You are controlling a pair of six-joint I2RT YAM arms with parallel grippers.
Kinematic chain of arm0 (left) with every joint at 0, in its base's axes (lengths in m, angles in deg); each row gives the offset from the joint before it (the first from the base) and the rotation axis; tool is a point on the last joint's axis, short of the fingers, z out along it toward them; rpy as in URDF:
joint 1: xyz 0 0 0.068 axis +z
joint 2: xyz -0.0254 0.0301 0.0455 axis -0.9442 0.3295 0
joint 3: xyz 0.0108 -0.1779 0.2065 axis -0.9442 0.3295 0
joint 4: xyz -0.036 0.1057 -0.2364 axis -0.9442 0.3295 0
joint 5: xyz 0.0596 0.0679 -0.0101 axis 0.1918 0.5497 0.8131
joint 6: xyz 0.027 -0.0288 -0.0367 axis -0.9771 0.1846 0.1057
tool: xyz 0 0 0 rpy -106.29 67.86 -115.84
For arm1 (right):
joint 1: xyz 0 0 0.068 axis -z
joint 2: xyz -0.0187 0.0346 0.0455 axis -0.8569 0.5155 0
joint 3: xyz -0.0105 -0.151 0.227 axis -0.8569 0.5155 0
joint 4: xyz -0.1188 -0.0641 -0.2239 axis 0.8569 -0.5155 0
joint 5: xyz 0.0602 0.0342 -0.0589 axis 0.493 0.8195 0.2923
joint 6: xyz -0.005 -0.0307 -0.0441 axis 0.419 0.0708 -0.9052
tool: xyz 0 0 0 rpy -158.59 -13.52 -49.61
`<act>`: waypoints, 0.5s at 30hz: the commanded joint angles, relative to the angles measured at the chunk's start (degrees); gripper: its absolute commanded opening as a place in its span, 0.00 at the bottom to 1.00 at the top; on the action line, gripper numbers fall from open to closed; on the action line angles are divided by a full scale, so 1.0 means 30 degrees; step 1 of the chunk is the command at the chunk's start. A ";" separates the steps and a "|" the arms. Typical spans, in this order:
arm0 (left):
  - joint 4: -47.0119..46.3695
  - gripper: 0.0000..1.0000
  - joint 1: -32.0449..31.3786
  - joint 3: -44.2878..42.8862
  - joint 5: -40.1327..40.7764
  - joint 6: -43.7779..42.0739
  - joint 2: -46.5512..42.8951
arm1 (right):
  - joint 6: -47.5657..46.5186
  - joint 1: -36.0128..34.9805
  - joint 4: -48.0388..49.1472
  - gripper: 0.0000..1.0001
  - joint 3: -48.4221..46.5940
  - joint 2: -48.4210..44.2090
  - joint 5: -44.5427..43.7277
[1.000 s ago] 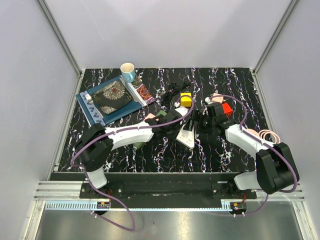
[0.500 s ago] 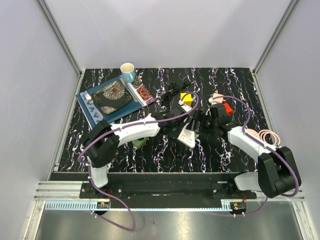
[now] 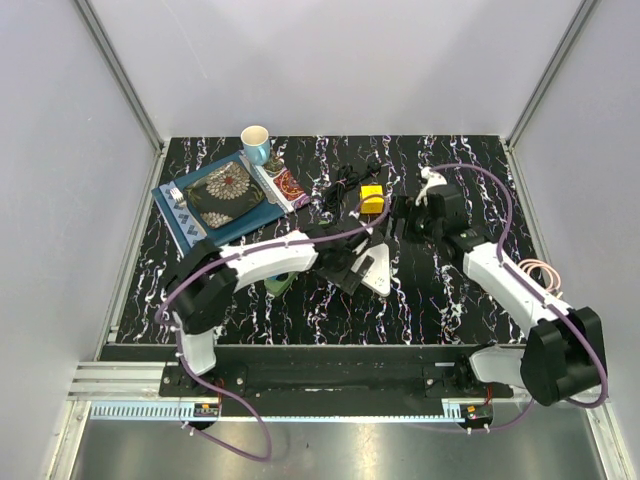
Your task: Insert the plug
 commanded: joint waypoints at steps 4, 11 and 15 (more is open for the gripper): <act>-0.1642 0.99 0.0684 0.0458 0.0008 0.0487 -0.6312 | -0.1907 0.0087 -0.0078 0.95 -0.4540 0.3003 -0.2304; -0.3281 0.99 0.2324 0.4150 0.0360 0.0751 -1.2062 | -0.2318 -0.0030 -0.0195 0.91 -0.8851 0.8476 -0.2421; -0.3986 0.99 0.3523 0.6055 0.0594 0.0400 -1.4261 | -0.2786 -0.0673 -0.0985 0.91 -1.1371 1.1060 -0.3821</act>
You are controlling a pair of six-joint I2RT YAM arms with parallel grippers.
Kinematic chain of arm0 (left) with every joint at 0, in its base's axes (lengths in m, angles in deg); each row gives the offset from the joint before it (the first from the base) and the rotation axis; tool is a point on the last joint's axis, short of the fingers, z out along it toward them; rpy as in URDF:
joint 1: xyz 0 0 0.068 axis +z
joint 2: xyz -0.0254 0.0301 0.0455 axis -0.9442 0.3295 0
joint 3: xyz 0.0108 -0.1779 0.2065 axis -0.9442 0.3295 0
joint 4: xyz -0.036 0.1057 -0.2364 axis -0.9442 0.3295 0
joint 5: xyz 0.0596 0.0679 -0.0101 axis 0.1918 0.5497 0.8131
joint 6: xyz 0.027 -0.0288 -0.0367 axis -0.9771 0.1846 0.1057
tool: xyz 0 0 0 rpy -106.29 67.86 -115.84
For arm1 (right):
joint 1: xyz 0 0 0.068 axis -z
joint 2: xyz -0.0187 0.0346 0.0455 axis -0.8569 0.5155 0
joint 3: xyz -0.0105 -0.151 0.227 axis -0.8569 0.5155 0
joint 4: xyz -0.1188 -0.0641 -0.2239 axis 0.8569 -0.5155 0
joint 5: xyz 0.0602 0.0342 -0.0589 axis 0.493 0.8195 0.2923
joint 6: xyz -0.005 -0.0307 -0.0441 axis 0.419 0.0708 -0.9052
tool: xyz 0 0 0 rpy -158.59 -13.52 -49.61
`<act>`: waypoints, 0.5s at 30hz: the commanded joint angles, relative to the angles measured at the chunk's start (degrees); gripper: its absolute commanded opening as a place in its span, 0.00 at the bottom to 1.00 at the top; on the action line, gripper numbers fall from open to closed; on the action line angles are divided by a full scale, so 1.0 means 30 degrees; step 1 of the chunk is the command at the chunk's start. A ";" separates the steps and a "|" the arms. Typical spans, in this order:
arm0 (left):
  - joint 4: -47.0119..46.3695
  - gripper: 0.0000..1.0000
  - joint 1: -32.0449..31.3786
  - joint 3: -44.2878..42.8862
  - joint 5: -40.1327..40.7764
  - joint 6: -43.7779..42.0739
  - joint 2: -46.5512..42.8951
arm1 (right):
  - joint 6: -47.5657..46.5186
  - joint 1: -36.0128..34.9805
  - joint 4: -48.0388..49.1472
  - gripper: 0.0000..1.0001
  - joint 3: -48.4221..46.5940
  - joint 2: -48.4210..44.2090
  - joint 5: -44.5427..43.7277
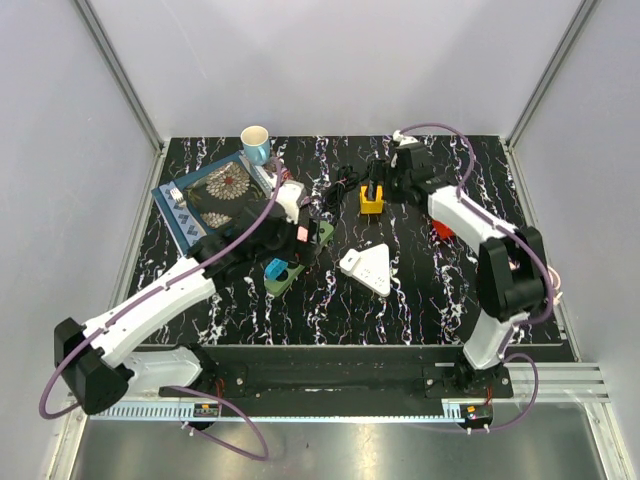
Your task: Insert the plug
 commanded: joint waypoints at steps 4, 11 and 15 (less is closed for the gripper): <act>-0.1927 0.99 0.1657 0.2755 0.0660 -0.0103 -0.2998 | -0.0886 -0.0997 -0.1514 0.91 -0.5166 0.4203 -0.3140; -0.1958 0.99 0.2156 0.3313 0.0661 -0.0192 -0.3822 | -0.0652 -0.1378 -0.3596 0.91 -0.8133 0.7631 -0.3699; -0.2368 0.99 0.2215 0.3372 0.0368 -0.0249 -0.3882 | -0.0242 -0.1525 -0.3860 0.88 -0.8223 0.8074 -0.4081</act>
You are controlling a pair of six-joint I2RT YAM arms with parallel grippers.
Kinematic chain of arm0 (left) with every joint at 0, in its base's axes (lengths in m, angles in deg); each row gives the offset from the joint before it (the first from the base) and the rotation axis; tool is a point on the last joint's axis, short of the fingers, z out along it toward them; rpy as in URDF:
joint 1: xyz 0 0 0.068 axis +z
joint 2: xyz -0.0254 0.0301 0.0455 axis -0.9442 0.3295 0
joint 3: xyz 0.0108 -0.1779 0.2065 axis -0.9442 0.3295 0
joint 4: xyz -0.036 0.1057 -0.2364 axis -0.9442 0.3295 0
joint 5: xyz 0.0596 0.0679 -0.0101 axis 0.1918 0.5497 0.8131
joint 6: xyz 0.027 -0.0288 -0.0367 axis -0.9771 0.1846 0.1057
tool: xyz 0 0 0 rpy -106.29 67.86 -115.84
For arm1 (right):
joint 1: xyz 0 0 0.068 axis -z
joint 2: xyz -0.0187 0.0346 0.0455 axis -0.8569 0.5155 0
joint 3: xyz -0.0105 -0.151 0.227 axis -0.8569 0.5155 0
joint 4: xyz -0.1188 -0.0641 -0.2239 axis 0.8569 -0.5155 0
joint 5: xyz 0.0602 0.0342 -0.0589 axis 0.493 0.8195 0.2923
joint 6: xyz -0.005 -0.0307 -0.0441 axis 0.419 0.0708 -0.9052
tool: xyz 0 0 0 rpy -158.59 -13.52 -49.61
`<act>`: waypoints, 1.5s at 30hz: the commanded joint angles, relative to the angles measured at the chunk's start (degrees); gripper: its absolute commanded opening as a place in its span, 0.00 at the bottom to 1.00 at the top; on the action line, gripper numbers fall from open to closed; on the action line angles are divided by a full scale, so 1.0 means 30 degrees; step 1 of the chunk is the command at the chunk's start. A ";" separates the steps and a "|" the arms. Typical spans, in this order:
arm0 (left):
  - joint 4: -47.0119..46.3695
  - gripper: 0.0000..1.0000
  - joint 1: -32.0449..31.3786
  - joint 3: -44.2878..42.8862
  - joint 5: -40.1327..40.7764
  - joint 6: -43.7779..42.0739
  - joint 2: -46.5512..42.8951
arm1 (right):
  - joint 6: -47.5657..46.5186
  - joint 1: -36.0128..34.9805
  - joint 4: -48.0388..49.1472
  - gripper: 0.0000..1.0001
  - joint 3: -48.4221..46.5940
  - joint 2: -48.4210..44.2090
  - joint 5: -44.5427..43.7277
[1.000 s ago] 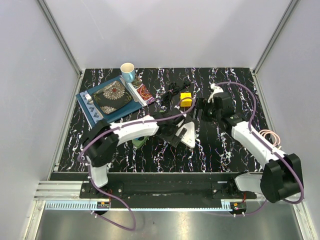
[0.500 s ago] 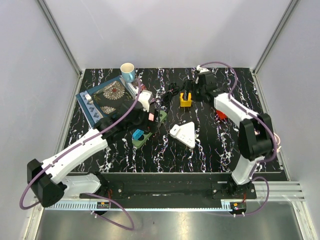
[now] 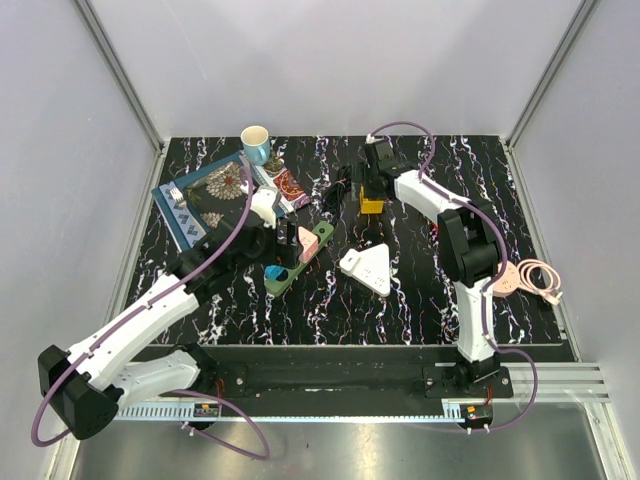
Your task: Insert the plug
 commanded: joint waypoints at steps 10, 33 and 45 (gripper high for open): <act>-0.1751 0.99 0.0132 -0.0191 0.0142 0.0071 -0.0143 | 0.0166 -0.0294 -0.0793 0.50 -0.0162 -0.0165 -0.0231; -0.9740 0.99 0.0395 -0.0280 -0.4368 0.8301 0.2726 | 0.3827 -0.1172 1.0186 0.04 1.5860 -1.6511 0.7123; -1.0744 0.99 -0.0775 -0.1744 -0.3989 0.8920 0.5423 | 0.4618 -0.1495 1.1774 0.04 1.8822 -2.0497 0.8618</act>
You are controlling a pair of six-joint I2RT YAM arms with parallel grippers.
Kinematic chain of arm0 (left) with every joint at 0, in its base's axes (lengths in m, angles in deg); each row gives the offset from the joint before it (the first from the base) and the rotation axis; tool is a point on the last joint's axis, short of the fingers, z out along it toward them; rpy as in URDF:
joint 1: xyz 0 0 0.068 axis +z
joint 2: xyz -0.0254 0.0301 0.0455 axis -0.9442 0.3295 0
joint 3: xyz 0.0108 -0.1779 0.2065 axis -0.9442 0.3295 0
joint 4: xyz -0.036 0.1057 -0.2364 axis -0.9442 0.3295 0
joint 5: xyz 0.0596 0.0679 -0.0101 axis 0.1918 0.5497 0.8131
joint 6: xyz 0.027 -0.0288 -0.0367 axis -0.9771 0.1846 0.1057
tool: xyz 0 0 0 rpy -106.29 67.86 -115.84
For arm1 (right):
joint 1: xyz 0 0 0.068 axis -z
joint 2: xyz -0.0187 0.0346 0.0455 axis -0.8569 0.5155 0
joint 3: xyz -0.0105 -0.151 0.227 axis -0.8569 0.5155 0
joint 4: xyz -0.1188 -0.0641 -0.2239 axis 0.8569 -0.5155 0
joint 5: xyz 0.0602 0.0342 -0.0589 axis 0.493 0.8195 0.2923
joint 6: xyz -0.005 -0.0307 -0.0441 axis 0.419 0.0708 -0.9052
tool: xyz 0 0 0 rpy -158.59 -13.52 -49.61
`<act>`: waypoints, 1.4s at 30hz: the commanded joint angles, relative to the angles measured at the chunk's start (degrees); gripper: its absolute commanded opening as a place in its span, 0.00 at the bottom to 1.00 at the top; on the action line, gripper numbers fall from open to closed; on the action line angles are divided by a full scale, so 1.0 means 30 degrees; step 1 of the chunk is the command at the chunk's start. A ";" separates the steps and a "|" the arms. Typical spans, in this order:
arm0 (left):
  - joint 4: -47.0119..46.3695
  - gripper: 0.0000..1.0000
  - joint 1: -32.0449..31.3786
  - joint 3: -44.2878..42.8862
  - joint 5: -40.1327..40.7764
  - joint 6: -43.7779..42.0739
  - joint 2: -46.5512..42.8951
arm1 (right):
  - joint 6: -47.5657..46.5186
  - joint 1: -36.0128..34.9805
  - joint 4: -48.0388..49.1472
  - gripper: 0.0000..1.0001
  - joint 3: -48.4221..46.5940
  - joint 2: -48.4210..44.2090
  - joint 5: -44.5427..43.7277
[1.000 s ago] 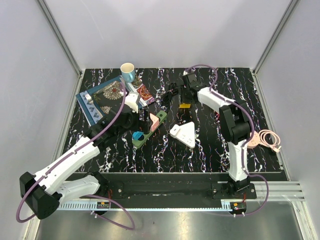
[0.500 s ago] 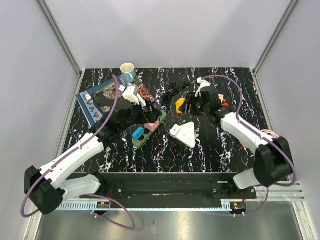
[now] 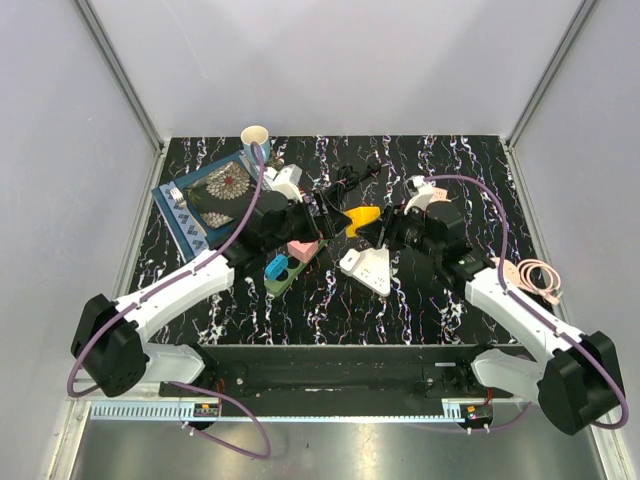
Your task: Insert the plug
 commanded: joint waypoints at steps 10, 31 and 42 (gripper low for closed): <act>-0.2149 0.99 -0.1787 -0.1586 0.1402 0.0403 0.1326 | 0.0971 -0.0498 0.2444 0.04 0.1686 -0.2489 0.0749; -0.3614 0.83 -0.3283 -0.1059 0.2662 0.3362 0.3318 | 0.0854 -0.0586 0.2737 0.04 0.2390 -0.3222 0.0281; -0.3235 0.23 -0.3488 -0.0942 0.2631 0.2780 0.3291 | 0.0650 -0.0586 0.1187 0.51 0.2595 -0.3954 -0.0949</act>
